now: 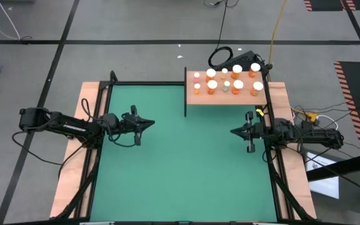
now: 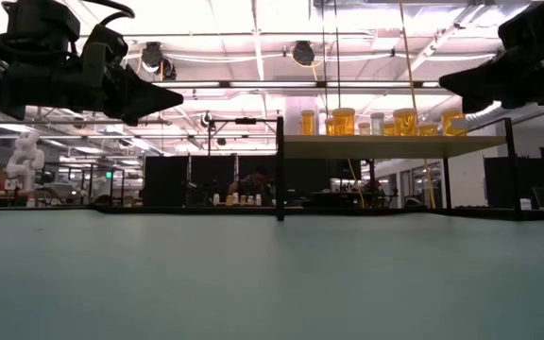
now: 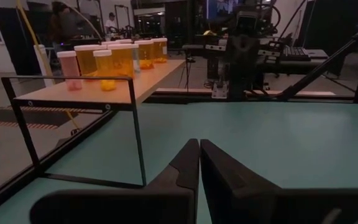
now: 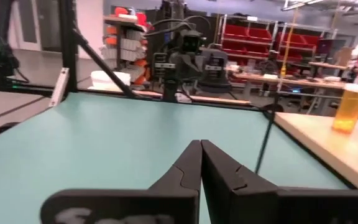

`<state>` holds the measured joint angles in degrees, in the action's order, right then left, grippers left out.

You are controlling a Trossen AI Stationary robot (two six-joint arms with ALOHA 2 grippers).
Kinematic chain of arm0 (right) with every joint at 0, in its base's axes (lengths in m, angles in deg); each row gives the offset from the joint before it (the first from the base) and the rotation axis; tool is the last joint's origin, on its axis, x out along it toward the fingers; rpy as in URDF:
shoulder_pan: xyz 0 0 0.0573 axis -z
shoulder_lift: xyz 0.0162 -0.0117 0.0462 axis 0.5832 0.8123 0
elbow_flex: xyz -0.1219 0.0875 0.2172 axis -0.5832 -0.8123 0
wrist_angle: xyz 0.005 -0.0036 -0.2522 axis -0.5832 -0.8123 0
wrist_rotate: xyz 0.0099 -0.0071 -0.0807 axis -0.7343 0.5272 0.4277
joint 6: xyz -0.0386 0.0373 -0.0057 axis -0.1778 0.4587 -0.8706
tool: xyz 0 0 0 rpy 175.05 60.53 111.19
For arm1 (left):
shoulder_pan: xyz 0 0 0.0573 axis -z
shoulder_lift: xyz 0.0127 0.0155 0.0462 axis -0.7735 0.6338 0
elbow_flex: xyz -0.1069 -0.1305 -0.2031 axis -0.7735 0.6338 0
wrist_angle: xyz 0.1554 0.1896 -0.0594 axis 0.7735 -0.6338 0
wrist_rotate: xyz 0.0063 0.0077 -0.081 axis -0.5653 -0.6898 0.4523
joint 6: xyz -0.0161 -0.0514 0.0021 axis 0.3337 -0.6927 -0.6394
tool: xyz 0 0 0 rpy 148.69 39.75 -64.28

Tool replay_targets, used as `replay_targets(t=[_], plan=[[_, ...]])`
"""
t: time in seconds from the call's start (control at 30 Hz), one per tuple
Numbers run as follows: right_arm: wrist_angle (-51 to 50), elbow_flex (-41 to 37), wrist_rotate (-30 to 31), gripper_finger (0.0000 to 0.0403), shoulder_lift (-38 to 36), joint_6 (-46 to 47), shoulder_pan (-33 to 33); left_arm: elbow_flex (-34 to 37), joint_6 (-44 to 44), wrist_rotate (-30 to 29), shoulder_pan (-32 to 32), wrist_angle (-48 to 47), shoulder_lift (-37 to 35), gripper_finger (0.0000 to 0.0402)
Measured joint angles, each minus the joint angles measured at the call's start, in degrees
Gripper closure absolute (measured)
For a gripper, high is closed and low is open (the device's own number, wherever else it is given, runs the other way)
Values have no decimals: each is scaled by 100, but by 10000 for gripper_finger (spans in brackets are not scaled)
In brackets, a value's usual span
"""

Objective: Pick and place medicine bottles onto shelf by color
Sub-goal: Return to Home Position

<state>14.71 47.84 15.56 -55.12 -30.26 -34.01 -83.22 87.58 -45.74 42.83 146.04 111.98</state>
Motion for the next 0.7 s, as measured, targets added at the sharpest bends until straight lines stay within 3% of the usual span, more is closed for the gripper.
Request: replay_targets(t=[0.33,0.7], plan=[[33,0,-152,403,0,-9,-478,0,44,-2,-1,1,0,382],[37,0,-150,403,0,-50,-529,0,-11,-4,-1,25,-1,382]])
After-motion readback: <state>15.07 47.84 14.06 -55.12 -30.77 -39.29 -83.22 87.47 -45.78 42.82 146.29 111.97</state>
